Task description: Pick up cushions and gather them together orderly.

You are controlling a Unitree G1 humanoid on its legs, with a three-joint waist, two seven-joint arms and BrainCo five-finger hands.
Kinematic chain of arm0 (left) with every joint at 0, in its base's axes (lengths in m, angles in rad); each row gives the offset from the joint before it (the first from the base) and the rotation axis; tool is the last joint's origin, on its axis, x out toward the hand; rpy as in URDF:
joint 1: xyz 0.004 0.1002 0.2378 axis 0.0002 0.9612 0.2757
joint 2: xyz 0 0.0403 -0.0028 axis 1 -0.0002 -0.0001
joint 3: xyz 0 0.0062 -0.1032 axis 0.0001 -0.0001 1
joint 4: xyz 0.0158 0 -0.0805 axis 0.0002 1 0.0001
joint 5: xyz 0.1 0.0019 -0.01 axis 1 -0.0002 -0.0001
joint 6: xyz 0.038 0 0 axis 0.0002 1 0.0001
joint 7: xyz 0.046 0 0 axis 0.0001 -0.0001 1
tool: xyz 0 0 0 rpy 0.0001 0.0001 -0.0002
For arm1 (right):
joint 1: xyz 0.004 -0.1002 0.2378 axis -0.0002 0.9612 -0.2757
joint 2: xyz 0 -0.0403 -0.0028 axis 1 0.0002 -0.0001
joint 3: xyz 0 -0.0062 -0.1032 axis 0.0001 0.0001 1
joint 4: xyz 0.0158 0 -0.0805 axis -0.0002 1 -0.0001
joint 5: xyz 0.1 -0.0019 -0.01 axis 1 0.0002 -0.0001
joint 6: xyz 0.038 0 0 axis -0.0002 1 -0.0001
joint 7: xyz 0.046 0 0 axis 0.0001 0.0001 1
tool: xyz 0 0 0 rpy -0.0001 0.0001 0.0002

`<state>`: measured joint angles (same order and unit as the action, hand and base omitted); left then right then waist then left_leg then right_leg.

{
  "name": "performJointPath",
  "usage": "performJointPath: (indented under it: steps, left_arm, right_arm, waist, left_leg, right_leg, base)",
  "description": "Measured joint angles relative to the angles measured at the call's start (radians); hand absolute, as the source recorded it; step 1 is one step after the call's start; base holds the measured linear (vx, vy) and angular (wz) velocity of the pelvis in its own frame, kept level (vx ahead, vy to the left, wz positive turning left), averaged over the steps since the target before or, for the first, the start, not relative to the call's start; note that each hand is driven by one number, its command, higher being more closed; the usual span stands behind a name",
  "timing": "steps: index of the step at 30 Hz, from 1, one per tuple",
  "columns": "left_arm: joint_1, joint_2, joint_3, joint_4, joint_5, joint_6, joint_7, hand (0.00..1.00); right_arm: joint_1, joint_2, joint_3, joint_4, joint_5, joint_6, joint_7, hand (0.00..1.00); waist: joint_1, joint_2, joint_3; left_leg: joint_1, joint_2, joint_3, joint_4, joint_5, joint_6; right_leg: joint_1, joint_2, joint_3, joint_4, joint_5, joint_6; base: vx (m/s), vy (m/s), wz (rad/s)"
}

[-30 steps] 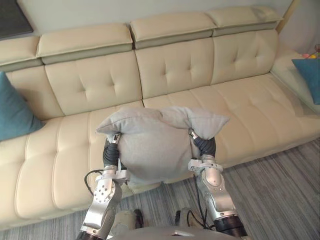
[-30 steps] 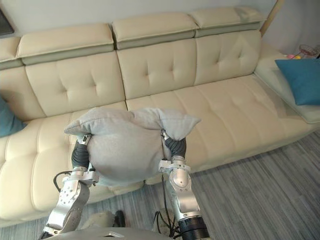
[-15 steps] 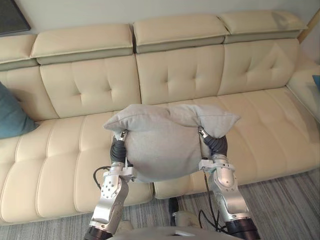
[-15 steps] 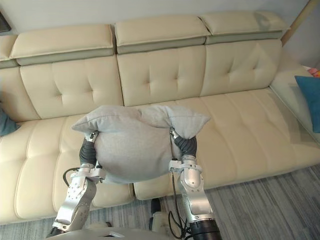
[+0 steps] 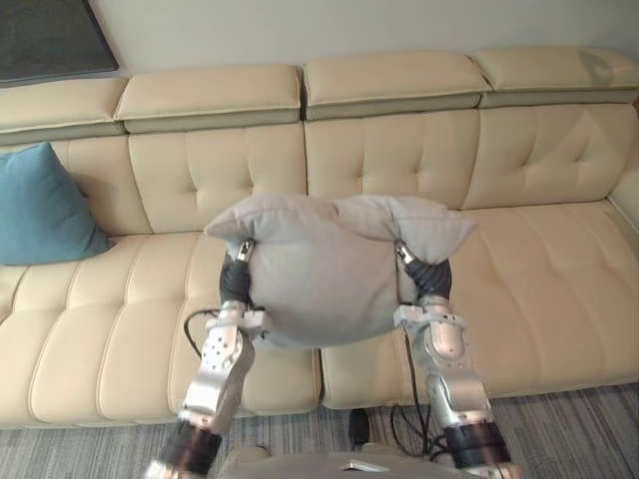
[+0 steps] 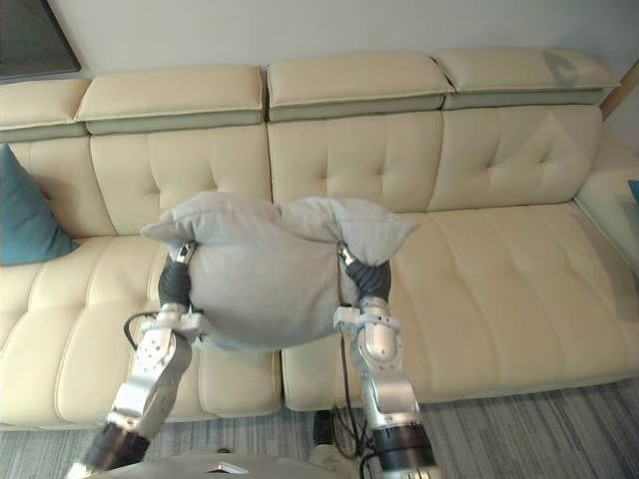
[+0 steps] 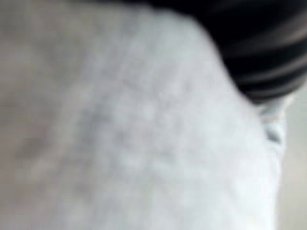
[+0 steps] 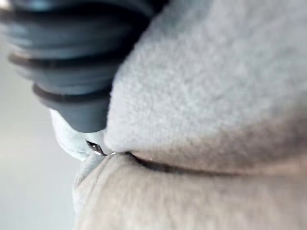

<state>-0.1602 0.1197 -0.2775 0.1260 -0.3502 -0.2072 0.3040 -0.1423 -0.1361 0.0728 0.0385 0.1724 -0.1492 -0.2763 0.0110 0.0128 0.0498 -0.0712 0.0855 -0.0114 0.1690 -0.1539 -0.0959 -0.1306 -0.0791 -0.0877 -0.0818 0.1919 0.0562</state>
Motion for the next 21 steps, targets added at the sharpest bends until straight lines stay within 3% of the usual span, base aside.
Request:
performJointPath:
  steps: [5, 7, 12, 21]
  left_arm:
    - [-0.303, 0.064, 0.022, 0.125, -0.001, -0.011, 0.069, 1.00]
    - [-0.473, 0.090, 0.050, 0.210, 0.000, -0.013, 0.106, 1.00]
    - [-0.765, 0.131, 0.093, 0.354, 0.003, -0.014, 0.142, 1.00]
    - [-1.158, 0.224, 0.132, 0.565, 0.021, -0.023, 0.150, 1.00]
  right_arm:
    - [-0.311, -0.001, -0.018, 0.156, 0.000, 0.000, -0.083, 1.00]
    - [-0.486, -0.001, -0.047, 0.243, 0.000, -0.001, -0.120, 1.00]
    - [-0.779, -0.001, -0.126, 0.388, 0.019, -0.001, -0.183, 1.00]
    - [-1.161, -0.037, -0.177, 0.564, 0.039, -0.027, -0.236, 1.00]
  waist:
    - [-0.003, -0.044, 0.077]
    - [-0.004, -0.038, 0.151]
    - [-0.005, -0.036, 0.260]
    - [-0.010, -0.032, 0.379]
  left_leg:
    - [-0.145, -0.002, -0.020, 0.030, 0.043, -0.021]
    - [-0.222, 0.000, -0.035, 0.068, 0.051, -0.032]
    - [-0.337, 0.002, -0.052, 0.092, 0.081, -0.046]
    - [-0.515, -0.006, -0.071, 0.082, 0.129, -0.056]
  right_leg:
    - [-0.123, -0.004, -0.011, 0.001, 0.045, -0.024]
    - [-0.175, -0.003, -0.025, 0.001, 0.067, -0.028]
    - [-0.276, -0.002, -0.039, 0.001, 0.107, -0.031]
    - [-0.454, -0.010, -0.051, 0.001, 0.151, -0.036]
  base:
    - [-0.18, -0.022, 0.12]
    - [-0.21, 0.004, 0.13]
    - [-0.16, 0.044, 0.12]
    - [-0.08, 0.080, 0.08]
